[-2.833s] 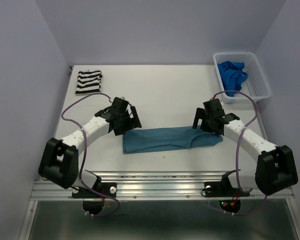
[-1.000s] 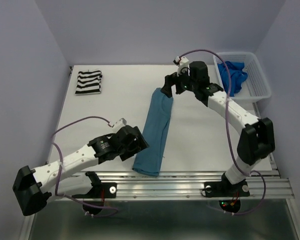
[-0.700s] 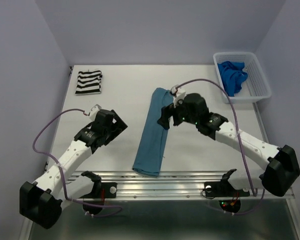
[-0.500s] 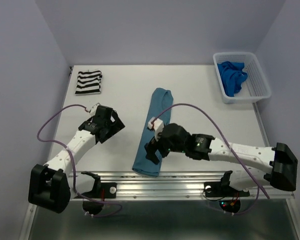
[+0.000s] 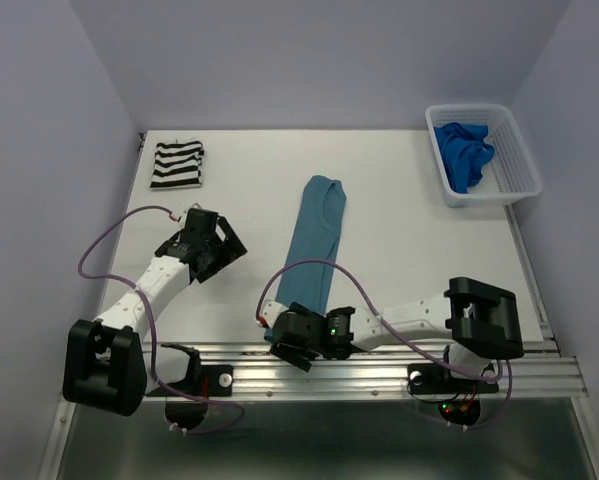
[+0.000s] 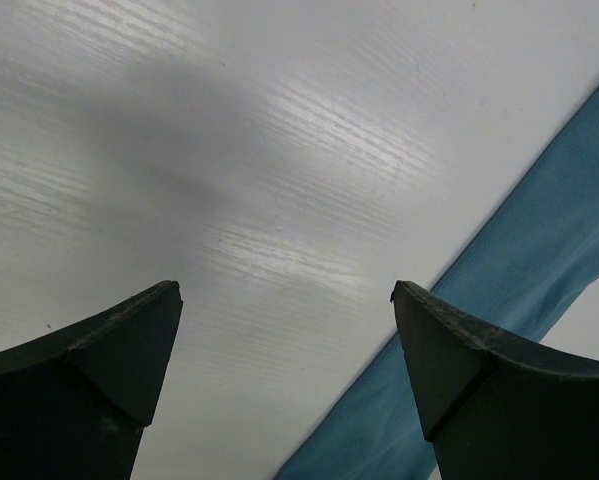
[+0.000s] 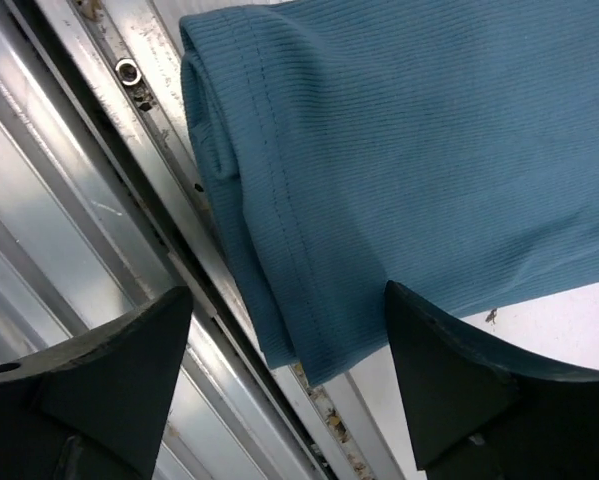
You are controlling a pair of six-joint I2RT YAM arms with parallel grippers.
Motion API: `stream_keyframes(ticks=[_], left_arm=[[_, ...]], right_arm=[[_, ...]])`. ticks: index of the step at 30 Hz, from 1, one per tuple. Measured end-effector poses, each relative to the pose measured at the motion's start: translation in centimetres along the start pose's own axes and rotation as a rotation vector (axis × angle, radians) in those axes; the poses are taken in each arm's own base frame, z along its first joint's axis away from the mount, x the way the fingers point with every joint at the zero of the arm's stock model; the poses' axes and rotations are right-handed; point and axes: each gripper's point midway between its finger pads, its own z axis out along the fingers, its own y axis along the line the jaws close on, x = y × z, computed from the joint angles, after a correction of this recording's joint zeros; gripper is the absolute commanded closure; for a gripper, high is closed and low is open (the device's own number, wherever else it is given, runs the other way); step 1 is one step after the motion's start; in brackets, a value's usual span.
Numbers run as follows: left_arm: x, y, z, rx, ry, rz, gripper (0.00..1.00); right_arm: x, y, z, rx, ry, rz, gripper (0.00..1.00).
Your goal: Fold and stack the tank tops
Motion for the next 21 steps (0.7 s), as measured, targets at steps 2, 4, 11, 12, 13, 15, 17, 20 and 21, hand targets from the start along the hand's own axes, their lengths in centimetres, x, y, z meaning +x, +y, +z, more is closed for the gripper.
stream_keyframes(ticks=[2, 4, 11, 12, 13, 15, 17, 20, 21], left_arm=[[-0.1, 0.1, 0.1, -0.003, 0.0, 0.0, 0.01], [-0.1, 0.3, 0.2, -0.007, 0.003, -0.001, 0.01], [-0.2, 0.5, 0.3, -0.013, 0.003, -0.003, 0.01], [-0.2, 0.5, 0.3, -0.013, 0.004, -0.003, 0.01], [-0.2, 0.5, 0.3, -0.014, 0.005, -0.004, 0.01], [-0.2, 0.7, 0.4, -0.02, 0.007, -0.005, 0.01], [-0.1, 0.7, 0.6, -0.024, 0.011, -0.004, 0.01], [0.0, 0.8, 0.7, -0.028, 0.015, 0.001, 0.01], [0.0, 0.8, 0.7, -0.028, 0.015, 0.002, 0.01]], right_arm=[[0.0, -0.2, 0.6, 0.024, 0.009, -0.007, 0.34], [0.1, -0.4, 1.0, 0.041, 0.016, -0.012, 0.56], [-0.2, -0.7, 1.1, 0.083, 0.016, 0.001, 0.86], [-0.3, -0.8, 1.0, 0.092, 0.014, 0.001, 0.88], [-0.4, -1.0, 0.9, 0.108, 0.013, 0.004, 0.88], [-0.7, -1.6, 0.6, 0.143, 0.012, 0.004, 0.89], [-1.2, -2.2, 0.4, 0.171, 0.007, 0.006, 0.89], [-2.0, -3.4, 0.1, 0.198, 0.002, 0.028, 0.89], [-2.2, -3.8, 0.0, 0.204, 0.002, 0.037, 0.89]])
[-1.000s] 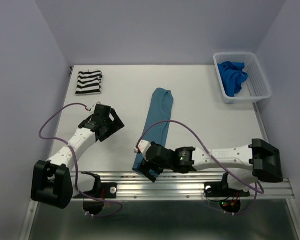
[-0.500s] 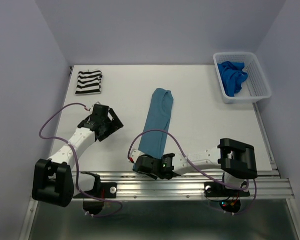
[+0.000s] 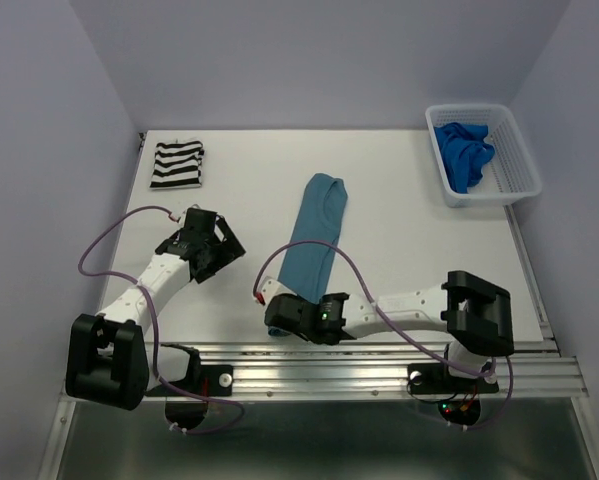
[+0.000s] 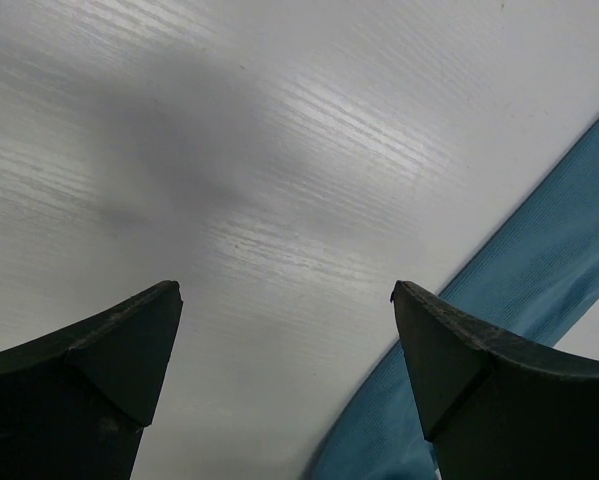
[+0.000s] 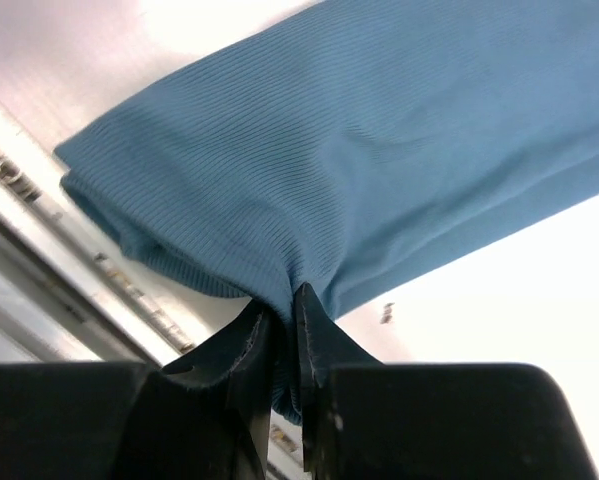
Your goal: Fold and stack the tank tops
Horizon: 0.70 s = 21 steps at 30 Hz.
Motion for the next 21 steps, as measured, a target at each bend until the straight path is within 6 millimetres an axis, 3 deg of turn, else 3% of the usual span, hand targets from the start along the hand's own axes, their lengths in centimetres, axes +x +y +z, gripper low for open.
stream_keyframes(ticks=[6, 15, 18, 21], left_arm=[[0.1, -0.1, 0.0, 0.007, 0.008, 0.01, 0.01], [0.3, -0.2, -0.1, 0.019, 0.018, 0.024, 0.01], [0.6, -0.5, -0.2, 0.035, 0.033, 0.03, 0.01], [0.7, -0.6, -0.2, 0.042, 0.04, 0.031, 0.01]], right_arm=[[-2.2, -4.1, 0.2, 0.015, 0.007, 0.086, 0.85], [-7.3, -10.0, -1.0, -0.085, 0.008, 0.255, 0.85], [-8.5, -10.7, -1.4, -0.165, 0.012, 0.302, 0.85], [-9.0, -10.1, -1.5, -0.264, 0.026, 0.324, 0.86]])
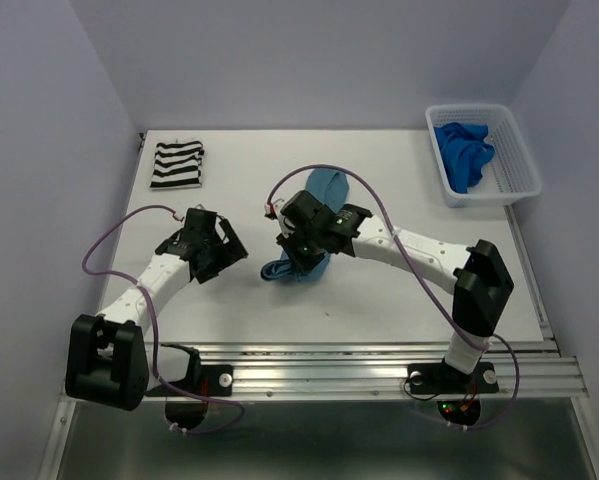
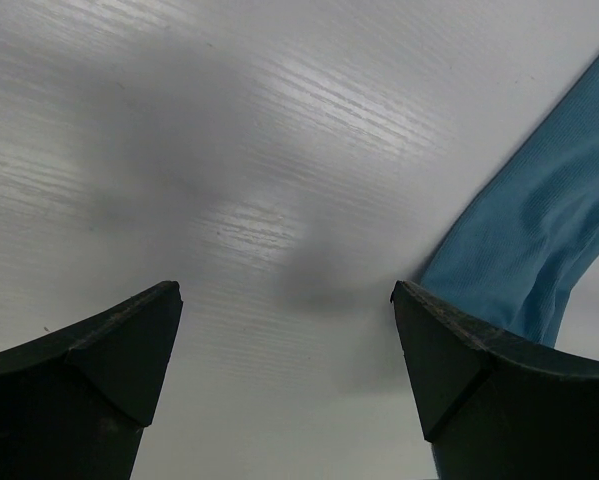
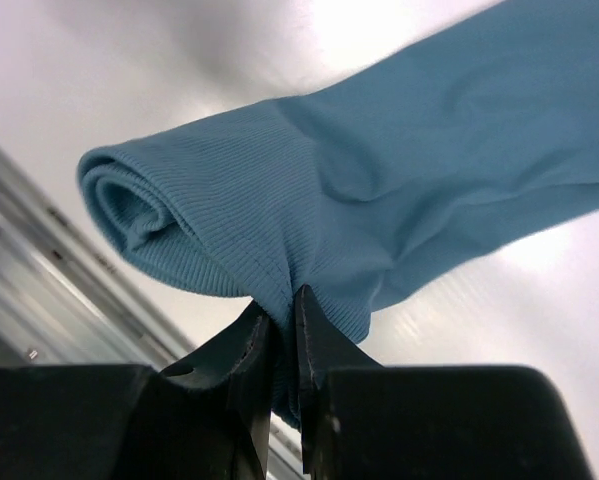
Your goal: Fold and stack the tank tops
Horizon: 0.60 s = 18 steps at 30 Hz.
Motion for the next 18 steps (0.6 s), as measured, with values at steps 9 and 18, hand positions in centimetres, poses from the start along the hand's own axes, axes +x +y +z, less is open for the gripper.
stream_keyframes(ticks=[9, 18], left_arm=[[0.0, -0.1, -0.2, 0.009, 0.001, 0.003, 0.01], [0.2, -0.4, -0.3, 0.029, 0.014, 0.015, 0.01]], right_arm=[[3.9, 6.6, -0.8, -0.405, 0.18, 0.07, 0.89], [9.2, 9.3, -3.2, -0.571, 0.327, 0.252, 0.86]])
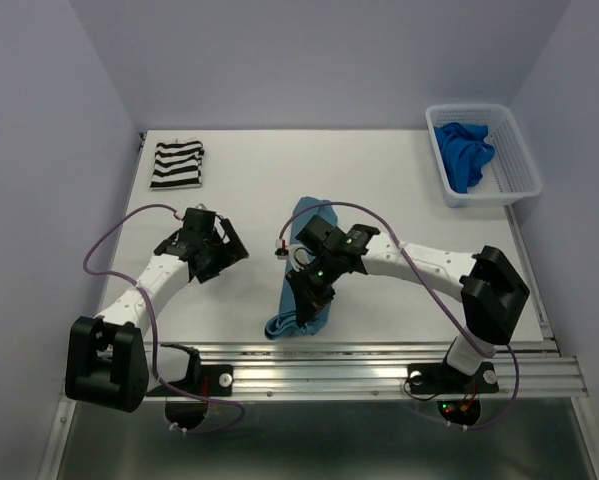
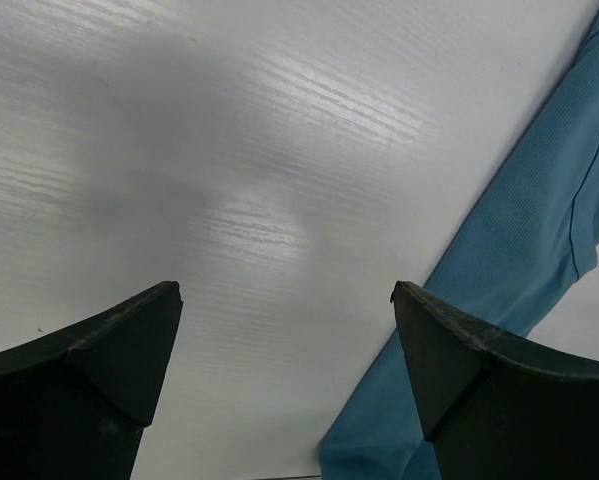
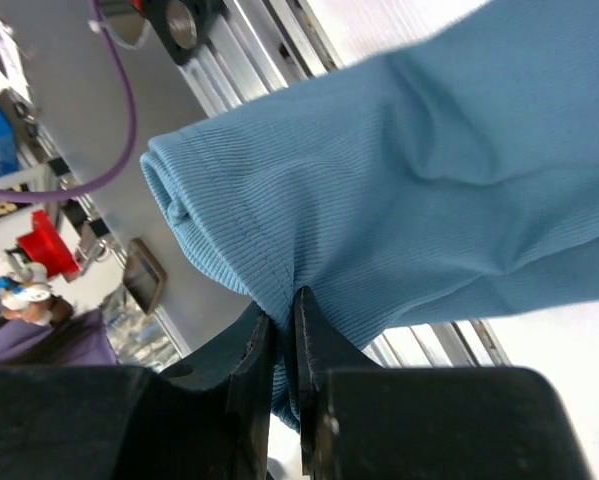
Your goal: Fold and stack the tank tops
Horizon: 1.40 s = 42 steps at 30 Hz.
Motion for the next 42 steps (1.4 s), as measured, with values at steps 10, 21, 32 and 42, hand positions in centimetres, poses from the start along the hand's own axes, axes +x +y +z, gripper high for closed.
stream_keyframes(ticks=[10, 21, 32, 42], left_arm=[[0.0, 0.0, 0.0, 0.003, -0.001, 0.011, 0.01], [-0.4, -0.3, 0.3, -0.001, 0.004, 0.027, 0.01], [-0.2, -0.1, 0.6, -0.009, 0.015, 0.036, 0.01], [0.0, -0.1, 0.7, -0.008, 0.027, 0.039, 0.01]], right_arm=[[-3.8, -2.5, -3.7, 0.002, -0.13, 0.109, 0.84], [-7.6, -6.5, -6.7, 0.056, -0.218, 0.152, 0.84], [-8.8, -11.4, -7.3, 0.166, -0.244, 0.147, 0.81], [-9.3, -15.2, -5.3, 0.24, -0.211, 0.164, 0.75]])
